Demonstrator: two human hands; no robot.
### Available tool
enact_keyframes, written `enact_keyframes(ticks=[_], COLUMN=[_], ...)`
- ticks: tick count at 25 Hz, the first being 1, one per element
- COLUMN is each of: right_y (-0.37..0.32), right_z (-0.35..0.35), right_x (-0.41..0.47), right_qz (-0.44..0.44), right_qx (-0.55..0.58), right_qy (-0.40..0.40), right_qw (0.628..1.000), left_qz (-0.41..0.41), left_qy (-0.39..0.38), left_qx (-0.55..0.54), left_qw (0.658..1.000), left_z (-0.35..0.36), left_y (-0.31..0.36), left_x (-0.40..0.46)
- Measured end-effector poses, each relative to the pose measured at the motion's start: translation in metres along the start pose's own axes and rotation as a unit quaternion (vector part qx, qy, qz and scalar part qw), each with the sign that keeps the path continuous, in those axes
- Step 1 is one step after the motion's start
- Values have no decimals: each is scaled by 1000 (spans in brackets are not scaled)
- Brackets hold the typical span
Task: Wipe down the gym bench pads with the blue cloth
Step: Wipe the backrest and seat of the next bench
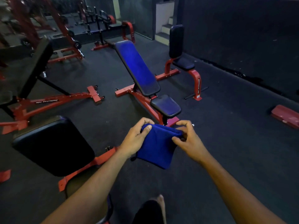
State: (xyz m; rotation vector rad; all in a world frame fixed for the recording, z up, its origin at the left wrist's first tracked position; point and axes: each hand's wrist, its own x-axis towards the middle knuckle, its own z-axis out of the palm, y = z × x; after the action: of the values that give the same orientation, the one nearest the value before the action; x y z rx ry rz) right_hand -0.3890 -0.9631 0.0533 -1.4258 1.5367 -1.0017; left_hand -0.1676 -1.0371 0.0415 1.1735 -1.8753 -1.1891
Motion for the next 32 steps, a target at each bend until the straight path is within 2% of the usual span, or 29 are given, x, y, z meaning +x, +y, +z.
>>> enact_keyframes(ticks=[4, 8, 12, 15, 20, 24, 28, 32], right_y=[23, 22, 7, 2, -9, -19, -27, -26], right_z=[-5, -2, 3, 5, -4, -19, -34, -42], right_x=[98, 205, 302, 365, 492, 601, 709, 808], right_qz=[31, 86, 82, 89, 91, 85, 106, 121], right_qx=[-3, 109, 151, 167, 190, 200, 253, 255], right_qy=[-30, -14, -45, -58, -42, -20, 26, 92], right_qw=[999, 990, 984, 980, 977, 976, 961, 955], left_qz=[5, -15, -41, -29, -59, -58, -54, -84], left_qy=[20, 73, 110, 131, 162, 148, 184, 143], left_qx=[-35, -41, -63, -65, -62, -27, 55, 199], left_qw=[999, 996, 991, 989, 983, 987, 980, 966], left_z=[5, -20, -61, -82, -108, -130, -171, -219], left_y=[-26, -46, -44, -42, -67, -83, -108, -141], left_x=[92, 180, 268, 329, 440, 544, 647, 726])
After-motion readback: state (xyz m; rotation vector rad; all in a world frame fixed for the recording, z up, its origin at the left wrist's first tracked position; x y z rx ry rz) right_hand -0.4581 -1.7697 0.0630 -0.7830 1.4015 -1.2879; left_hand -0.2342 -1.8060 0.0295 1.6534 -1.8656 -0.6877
